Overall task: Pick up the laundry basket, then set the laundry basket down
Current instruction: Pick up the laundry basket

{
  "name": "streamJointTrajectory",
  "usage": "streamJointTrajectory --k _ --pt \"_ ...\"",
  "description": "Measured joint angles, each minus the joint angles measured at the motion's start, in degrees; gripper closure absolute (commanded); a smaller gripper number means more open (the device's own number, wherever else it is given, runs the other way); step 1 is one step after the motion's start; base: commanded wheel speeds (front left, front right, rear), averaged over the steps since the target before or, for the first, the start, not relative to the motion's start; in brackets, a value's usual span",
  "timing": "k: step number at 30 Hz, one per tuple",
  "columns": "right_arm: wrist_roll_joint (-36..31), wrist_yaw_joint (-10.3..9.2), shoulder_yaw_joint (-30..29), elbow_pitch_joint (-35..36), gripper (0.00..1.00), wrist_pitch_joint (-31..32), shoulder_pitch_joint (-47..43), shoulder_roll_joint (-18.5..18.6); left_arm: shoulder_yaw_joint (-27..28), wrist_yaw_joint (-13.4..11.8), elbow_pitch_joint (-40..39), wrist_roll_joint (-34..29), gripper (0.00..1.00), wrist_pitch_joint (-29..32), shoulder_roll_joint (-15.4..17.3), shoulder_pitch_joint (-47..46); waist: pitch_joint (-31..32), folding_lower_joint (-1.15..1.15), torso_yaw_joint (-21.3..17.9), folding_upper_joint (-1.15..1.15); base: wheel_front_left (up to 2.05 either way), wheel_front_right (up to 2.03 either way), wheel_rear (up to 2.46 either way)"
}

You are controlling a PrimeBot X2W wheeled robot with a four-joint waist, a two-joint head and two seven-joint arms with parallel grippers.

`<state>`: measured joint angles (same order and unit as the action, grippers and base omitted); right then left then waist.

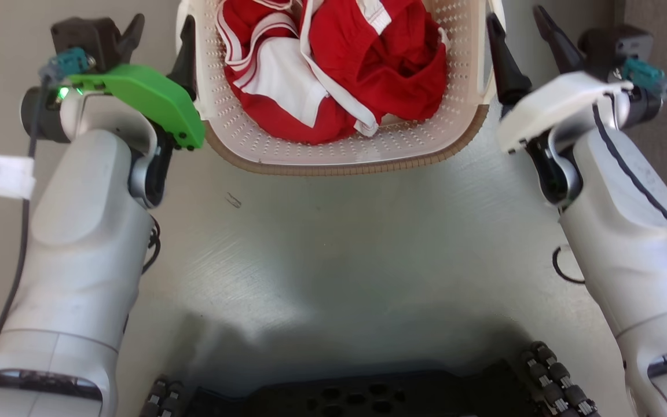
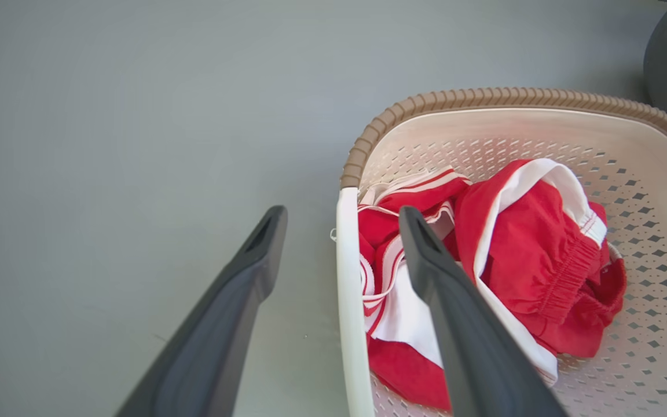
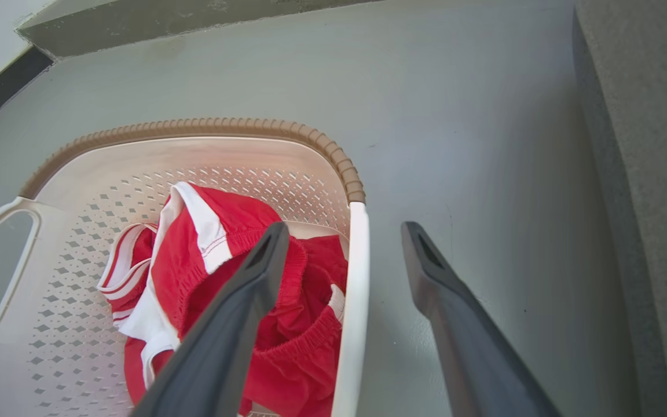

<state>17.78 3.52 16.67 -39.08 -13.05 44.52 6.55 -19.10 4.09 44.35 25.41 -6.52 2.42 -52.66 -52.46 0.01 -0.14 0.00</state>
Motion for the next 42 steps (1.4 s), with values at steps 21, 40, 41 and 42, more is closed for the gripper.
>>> streamJointTrajectory --k 21,40,41,42 --pt "0.0 1.52 2.8 -11.2 0.00 2.1 9.1 -1.3 0.0 2.0 11.4 2.6 0.00 4.0 -0.7 -8.1 -6.3 0.00 -1.6 0.00 0.00 0.00 0.00" --pt "0.4 2.47 4.0 -18.7 1.00 0.9 11.4 -3.4 -0.5 2.8 18.5 4.6 1.00 2.6 -3.1 -9.8 -4.9 0.00 -2.0 0.00 0.00 0.00 0.00" --pt "0.5 2.49 4.0 -19.1 1.00 0.7 11.4 -3.5 -0.5 2.8 18.8 4.7 1.00 2.3 -3.1 -9.8 -4.5 0.00 -2.0 0.00 0.00 0.00 0.00" --pt "0.5 2.52 4.0 -19.5 1.00 0.4 11.4 -3.6 -0.5 2.8 19.2 4.7 1.00 2.1 -3.1 -9.8 -4.1 0.00 -2.0 0.00 0.00 0.00 0.00"
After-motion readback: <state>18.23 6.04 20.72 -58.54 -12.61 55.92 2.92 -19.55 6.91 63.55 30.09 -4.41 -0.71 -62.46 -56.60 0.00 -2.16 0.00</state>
